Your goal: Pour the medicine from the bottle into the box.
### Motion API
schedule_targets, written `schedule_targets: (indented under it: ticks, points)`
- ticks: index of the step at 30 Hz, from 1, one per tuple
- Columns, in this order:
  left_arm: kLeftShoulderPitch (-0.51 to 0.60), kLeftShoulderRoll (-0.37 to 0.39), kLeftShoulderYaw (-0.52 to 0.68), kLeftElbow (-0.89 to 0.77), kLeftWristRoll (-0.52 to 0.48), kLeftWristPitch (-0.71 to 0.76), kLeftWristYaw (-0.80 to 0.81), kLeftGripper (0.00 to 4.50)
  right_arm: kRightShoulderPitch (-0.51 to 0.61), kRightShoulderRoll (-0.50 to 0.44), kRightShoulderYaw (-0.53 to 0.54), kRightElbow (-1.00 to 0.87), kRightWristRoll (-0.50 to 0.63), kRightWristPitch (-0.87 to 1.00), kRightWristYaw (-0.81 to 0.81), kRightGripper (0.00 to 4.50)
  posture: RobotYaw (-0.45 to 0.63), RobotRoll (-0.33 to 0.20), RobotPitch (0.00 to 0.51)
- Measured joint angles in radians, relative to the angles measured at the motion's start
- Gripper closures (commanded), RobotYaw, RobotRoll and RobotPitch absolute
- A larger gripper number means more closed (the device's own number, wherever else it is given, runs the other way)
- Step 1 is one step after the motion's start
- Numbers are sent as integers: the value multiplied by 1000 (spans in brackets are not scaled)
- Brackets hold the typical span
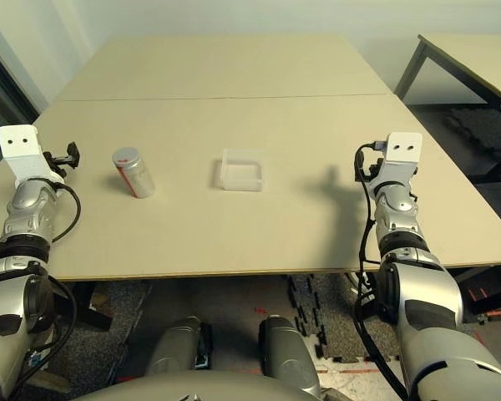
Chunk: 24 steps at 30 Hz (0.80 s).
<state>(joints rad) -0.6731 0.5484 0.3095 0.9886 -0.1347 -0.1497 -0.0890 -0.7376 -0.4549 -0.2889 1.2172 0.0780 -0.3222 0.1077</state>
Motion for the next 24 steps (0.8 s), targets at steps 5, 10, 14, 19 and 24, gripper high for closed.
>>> schedule_targets:
  ticks: [5,10,14,19,24]
  points:
    - [-9,0,-3,10,-1,-6,-8,51,-1,0,1,0,0,0,16,0,-4,0,18]
    - [-16,16,7,0,-39,-9,-143,51,-6,0,6,-6,0,-7,82,0,6,0,19]
    - [-8,46,21,-76,-83,-3,-288,51,-8,0,12,-50,18,-19,225,0,5,0,22]
    - [45,110,25,-211,-136,70,-458,51,-9,-10,28,-145,62,10,454,0,-11,0,36]
    - [123,166,35,-338,-213,198,-642,51,-1,-43,60,-294,102,100,657,0,-9,0,46]
